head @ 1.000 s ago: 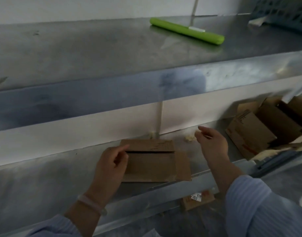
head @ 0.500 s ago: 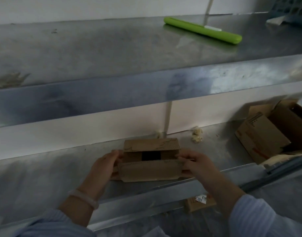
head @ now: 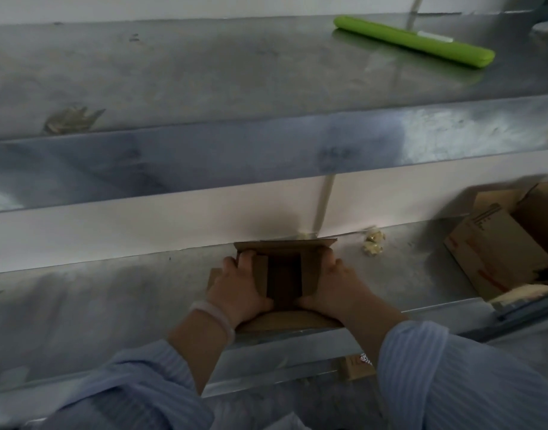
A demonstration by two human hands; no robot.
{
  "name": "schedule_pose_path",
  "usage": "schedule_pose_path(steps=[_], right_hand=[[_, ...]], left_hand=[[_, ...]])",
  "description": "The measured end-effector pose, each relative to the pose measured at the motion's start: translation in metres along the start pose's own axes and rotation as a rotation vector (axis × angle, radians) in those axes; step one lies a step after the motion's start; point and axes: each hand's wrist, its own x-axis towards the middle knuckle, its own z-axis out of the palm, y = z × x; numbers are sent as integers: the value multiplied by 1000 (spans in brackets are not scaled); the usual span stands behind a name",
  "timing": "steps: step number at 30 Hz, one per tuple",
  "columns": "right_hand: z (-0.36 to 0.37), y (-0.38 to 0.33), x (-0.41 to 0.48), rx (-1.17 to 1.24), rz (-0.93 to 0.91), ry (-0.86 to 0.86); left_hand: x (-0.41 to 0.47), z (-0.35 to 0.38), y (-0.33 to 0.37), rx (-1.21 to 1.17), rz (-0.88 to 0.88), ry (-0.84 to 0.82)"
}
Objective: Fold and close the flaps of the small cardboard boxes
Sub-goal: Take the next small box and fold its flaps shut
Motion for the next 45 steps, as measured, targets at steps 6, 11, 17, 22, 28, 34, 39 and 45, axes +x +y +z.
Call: schedule_pose_path(steps=[6, 11, 17, 22, 28, 34, 39, 45], right_hand=[[-9, 11, -11, 606, -1, -12], [-21, 22, -19, 1103, -76, -28], [-19, 36, -17, 1619, -24, -383], [-5, 26, -4, 1078, 129, -224], [36, 24, -2, 341, 120, -74], [52, 17, 1, -162, -123, 155], [86, 16, 11, -235, -481, 181], [89, 19, 16, -327, -461, 134]], left_hand=[[-23, -19, -28, -683, 203, 15], [-49, -49, -67, -665, 396, 77], [-71, -38, -102, -59, 531, 26], [-63, -8, -128, 201, 558, -88], [-51, 19, -115, 366, 388, 94], [-32, 41, -112, 374, 274, 224], [-27, 45, -114, 402, 244, 208], [-21, 51, -120, 379, 206, 151]])
